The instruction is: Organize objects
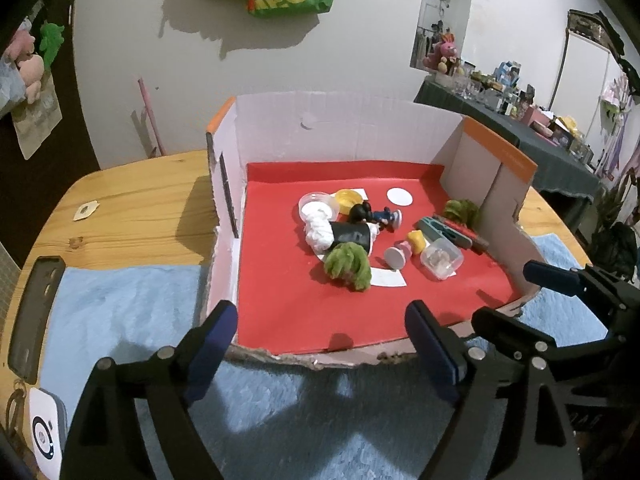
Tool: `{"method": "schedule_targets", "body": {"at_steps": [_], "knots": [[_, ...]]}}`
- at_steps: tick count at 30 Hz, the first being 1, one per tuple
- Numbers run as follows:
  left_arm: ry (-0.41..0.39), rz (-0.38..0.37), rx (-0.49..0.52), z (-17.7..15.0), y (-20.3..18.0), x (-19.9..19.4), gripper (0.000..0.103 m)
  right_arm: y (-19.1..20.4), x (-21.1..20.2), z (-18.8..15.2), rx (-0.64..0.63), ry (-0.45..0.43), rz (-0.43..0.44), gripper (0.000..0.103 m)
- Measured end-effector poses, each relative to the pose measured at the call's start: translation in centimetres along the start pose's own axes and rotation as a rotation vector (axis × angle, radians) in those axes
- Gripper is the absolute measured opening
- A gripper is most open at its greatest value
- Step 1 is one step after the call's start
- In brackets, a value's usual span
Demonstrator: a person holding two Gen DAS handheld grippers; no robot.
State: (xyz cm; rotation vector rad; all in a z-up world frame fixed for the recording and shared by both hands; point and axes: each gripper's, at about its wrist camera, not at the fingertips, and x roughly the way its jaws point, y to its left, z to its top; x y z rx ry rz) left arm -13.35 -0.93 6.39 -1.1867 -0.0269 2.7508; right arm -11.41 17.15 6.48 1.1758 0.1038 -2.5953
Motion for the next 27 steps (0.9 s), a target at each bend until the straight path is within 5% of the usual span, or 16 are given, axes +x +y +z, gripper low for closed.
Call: {"method": "schedule_targets", "body": {"at_steps": [27], "knots": [[-0.041,0.04,0.018,-1.3,-0.1,-2.6,0.103,0.4,-3.4,-1.6,0.015,-0.05,-0.04,0.096]]}}
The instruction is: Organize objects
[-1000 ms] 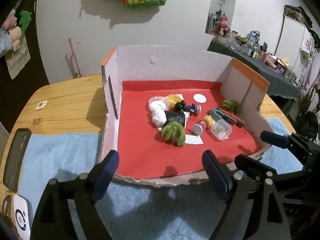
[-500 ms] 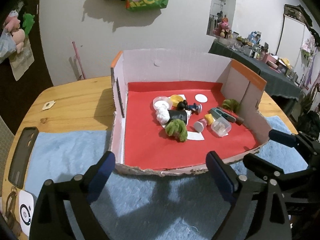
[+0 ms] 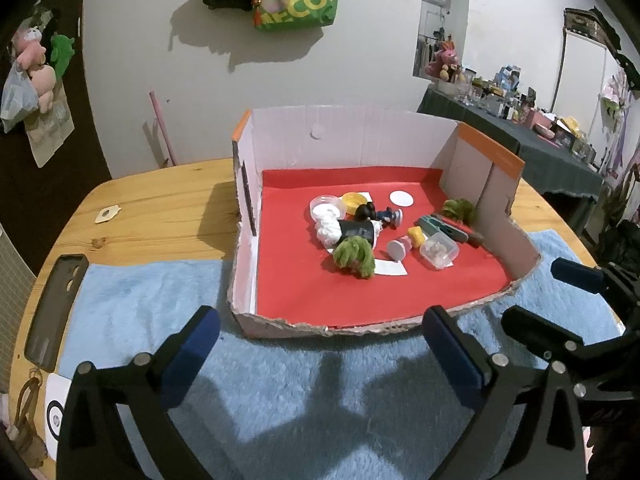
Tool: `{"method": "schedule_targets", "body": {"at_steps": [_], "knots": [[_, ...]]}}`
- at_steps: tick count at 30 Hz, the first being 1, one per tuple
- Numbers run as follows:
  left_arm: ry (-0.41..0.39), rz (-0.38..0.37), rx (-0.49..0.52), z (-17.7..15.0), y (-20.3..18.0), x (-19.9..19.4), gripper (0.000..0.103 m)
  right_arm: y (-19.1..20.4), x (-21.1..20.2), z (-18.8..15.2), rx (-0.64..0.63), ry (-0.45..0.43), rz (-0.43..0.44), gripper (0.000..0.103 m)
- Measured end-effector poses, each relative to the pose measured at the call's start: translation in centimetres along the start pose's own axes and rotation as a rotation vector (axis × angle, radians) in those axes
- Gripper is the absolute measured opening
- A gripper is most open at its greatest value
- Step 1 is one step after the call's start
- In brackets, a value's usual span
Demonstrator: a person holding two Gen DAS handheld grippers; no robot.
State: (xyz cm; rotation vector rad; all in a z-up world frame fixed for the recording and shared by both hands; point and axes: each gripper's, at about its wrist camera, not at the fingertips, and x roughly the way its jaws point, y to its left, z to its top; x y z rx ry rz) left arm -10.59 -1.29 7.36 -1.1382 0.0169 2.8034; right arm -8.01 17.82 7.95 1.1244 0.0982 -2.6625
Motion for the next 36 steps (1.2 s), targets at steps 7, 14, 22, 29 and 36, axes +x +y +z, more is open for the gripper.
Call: {"method": "schedule_targets", "body": {"at_steps": [7,14,22,29,36], "knots": [[-0.001,-0.008,0.017,-0.8,-0.5,-0.7,0.103,-0.1,-1.0,-0.9,0.007,-0.008,0.0,0.097],[0.026,-0.011,0.022,-2.2,-1.1,-0.4,0.103,-0.3,-1.2,-2.0,0.027,-0.001,0.002,0.097],[0.063,-0.003,-0.002,-3.9,-0.9,0.5,0.103,-0.2,-0.6,-3.7,0.045,0.021,-0.002,0.097],[0.091,0.005,0.006,-5.1,-1.0,1.1,0.103,-0.4,0.5,-5.1,0.067,0.052,-0.004,0.097],[0.113,-0.006,-0.014,-6.0,-0.8,1.7,0.103,-0.6,1.2,-6.1,0.074,0.069,-0.02,0.097]]}}
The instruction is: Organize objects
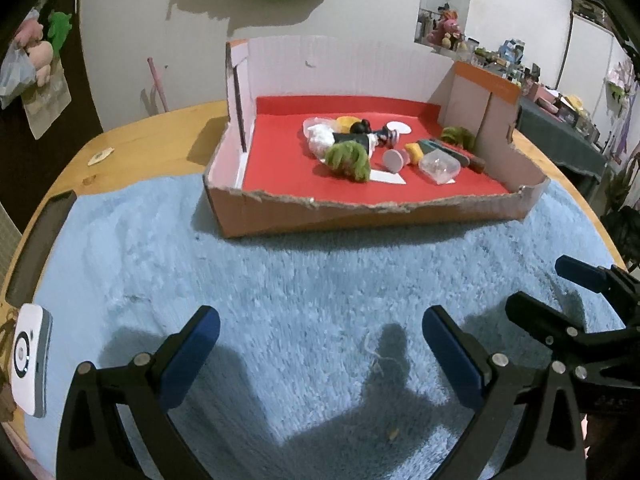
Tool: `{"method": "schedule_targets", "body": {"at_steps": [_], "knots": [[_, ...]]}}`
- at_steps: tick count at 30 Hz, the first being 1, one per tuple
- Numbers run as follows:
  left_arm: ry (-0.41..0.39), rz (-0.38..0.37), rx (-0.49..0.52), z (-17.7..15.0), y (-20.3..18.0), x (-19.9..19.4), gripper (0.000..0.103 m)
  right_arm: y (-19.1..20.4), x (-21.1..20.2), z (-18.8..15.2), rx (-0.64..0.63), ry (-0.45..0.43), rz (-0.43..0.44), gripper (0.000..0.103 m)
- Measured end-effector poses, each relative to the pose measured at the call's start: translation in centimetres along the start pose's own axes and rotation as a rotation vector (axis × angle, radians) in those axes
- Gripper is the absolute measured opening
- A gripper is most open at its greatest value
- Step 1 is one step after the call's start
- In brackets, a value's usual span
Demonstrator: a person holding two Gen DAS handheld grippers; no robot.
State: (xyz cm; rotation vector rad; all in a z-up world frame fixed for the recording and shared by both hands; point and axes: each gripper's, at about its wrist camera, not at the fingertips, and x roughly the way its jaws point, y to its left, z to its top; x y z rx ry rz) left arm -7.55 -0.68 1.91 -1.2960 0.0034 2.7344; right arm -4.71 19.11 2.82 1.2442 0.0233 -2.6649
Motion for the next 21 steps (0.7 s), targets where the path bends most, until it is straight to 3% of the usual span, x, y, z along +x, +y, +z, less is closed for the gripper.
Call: {"method": "schedule_targets", "body": {"at_steps": [21], "knots": [[0.014,0.023,0.001,-0.94,-0.27,0.57,0.103,-0.64,0.86,-0.87,0.012,-0.003,-0.025,0.097]]}}
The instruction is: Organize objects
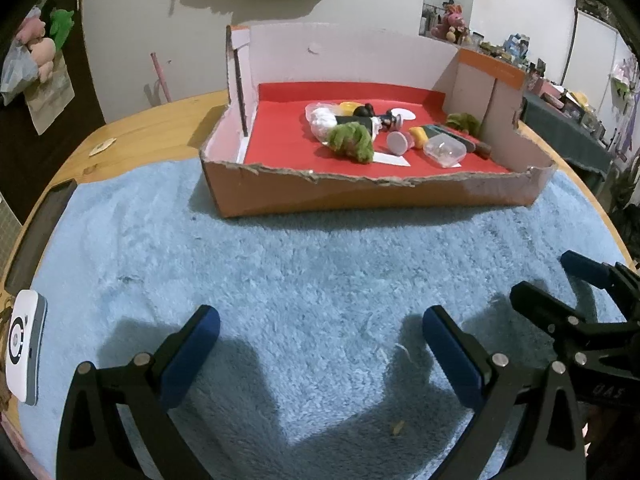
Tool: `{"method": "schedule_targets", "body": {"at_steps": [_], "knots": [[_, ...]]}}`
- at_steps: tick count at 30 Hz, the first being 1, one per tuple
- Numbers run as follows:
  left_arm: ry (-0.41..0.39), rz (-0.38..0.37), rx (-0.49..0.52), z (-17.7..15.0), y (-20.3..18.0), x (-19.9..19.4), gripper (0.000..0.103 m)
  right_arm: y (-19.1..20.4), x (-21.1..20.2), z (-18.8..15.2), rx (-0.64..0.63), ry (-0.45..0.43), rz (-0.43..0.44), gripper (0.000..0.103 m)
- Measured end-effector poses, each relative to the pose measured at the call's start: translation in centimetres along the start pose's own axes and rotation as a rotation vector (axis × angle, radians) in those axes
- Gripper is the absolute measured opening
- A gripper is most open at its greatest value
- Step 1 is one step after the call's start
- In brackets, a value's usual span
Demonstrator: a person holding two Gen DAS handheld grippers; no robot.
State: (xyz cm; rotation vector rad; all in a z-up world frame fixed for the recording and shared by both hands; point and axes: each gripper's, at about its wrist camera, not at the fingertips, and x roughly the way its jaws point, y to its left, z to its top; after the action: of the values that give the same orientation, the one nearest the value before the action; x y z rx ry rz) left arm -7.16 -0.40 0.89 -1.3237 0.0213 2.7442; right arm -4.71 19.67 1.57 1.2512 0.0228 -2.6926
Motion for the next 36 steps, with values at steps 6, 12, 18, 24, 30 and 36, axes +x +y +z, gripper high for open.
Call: {"method": "schedule_targets", "body": {"at_steps": [6,12,18,24,30,36], "knots": [[0.01,0.01,0.009,0.05,-0.14,0.21,0.103,-0.07,0.1,-0.03,0.003,-0.008,-0.002,0.097],[0.015,0.012,0.012,0.06,-0.2,0.36,0.103,-0.16,0.11,-0.09,0.004,-0.012,0.003,0.099],[0.015,0.009,0.015,0.1,-0.18,0.45,0.103,-0.26,0.12,-0.13,0.007,-0.015,0.008,0.099],[0.018,0.003,0.025,0.05,-0.04,0.4,0.103,-0.28,0.12,-0.1,0.008,-0.016,0.01,0.099],[0.019,0.009,0.019,-0.03,0.23,0.34,0.103,-0.3,0.13,-0.13,0.007,-0.015,0.009,0.1],[0.019,0.003,0.034,-0.22,0.37,0.27,0.103,-0.27,0.15,-0.11,0.004,-0.014,0.006,0.1]]}}
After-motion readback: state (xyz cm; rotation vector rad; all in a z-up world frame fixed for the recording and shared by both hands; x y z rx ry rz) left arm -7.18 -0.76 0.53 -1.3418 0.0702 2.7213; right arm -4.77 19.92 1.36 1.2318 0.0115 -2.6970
